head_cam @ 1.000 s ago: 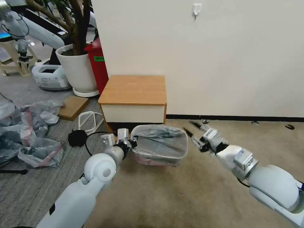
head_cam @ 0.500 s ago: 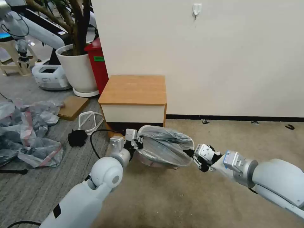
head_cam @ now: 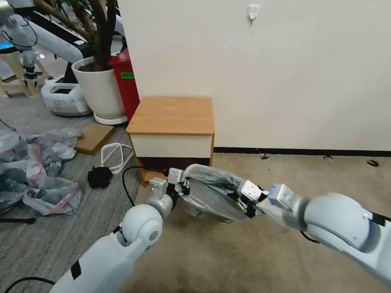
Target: Pick up the garbage bag from the table and place it over the trash can.
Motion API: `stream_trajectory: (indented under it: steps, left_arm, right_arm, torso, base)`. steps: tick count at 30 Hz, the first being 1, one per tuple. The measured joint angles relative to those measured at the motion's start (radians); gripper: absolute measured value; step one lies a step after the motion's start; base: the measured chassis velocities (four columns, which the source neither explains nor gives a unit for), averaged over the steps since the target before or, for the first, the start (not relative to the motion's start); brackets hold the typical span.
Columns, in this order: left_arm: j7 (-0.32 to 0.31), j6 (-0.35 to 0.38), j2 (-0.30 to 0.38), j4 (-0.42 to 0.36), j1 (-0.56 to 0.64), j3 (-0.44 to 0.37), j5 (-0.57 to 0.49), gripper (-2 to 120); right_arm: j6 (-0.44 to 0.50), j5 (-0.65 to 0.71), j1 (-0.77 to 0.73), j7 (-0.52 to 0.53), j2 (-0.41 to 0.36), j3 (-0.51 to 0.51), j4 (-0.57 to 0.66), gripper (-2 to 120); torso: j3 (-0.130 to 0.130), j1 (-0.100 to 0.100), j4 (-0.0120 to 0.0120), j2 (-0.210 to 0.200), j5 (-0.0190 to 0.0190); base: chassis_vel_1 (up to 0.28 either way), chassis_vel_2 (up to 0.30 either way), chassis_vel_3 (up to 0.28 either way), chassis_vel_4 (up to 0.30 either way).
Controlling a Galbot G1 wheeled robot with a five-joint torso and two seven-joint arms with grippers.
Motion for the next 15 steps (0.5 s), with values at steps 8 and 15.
stream_trajectory:
  steps: [8,15]
  left_arm:
    - [-0.002,0.001,0.010,-0.002,-0.004,0.009,-0.003,3]
    - [-0.004,0.004,0.038,-0.017,-0.012,0.007,-0.017,3]
  right_arm:
    - [0.001,-0.004,0.131,0.018,0.023,-0.147,-0.053,0]
    - [0.002,-0.005,0.222,0.031,0.044,-0.217,-0.080,0]
  torso:
    - [0.000,0.000,-0.0001,0.000,0.0001]
    - [0.000,0.000,0.0000,0.000,0.0000]
  base:
    - [0.000,0.000,0.000,0.000]
    - [0.000,0.000,0.000,0.000]
